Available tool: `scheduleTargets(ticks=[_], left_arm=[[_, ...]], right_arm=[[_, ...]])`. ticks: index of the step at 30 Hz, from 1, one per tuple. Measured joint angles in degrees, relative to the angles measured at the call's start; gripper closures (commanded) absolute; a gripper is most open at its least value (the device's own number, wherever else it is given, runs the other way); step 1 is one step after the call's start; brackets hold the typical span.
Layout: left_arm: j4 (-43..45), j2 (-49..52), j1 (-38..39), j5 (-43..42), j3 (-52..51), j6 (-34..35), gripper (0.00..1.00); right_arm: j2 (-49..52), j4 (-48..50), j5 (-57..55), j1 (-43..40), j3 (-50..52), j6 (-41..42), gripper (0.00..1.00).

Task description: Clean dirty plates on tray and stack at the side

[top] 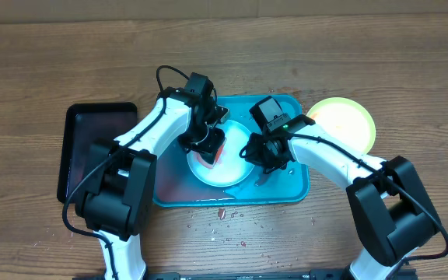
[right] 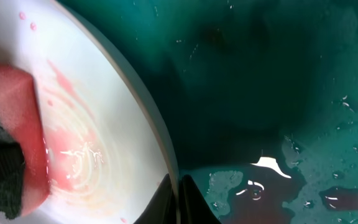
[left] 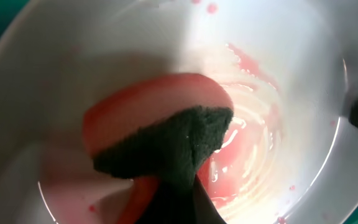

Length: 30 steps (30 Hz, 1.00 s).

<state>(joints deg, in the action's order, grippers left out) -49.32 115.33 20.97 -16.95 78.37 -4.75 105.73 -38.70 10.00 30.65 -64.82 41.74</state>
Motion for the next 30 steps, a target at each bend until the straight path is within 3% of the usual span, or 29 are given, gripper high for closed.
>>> scheduleTargets(ticks=[1,8,12,15,20,30], left_arm=[[0.2,0.0,0.0,0.0,0.0,0.1,0.96],[-2.9,0.0,-0.1,13.7,2.1,21.9,0.96],[-6.7,0.6,-0.6,19.9,4.3,27.3,0.96],[-7.8,1.1,-0.6,19.4,6.8,26.0,0.96],[-11.8,1.6,-1.4,8.9,13.5,17.0,0.96],[-31.8,2.0,-6.1,2.0,36.9,11.6,0.96]], right_arm=[[0.0,0.1,0.0,-0.1,0.0,0.0,0.96],[0.0,1.2,1.2,0.0,0.0,0.2,0.96],[0.0,1.3,1.7,0.0,0.0,0.3,0.96],[0.0,1.2,1.6,0.1,0.0,0.3,0.96],[0.0,0.9,1.6,0.1,0.0,0.2,0.96],[0.0,-1.0,3.9,0.1,-0.3,-4.1,0.96]])
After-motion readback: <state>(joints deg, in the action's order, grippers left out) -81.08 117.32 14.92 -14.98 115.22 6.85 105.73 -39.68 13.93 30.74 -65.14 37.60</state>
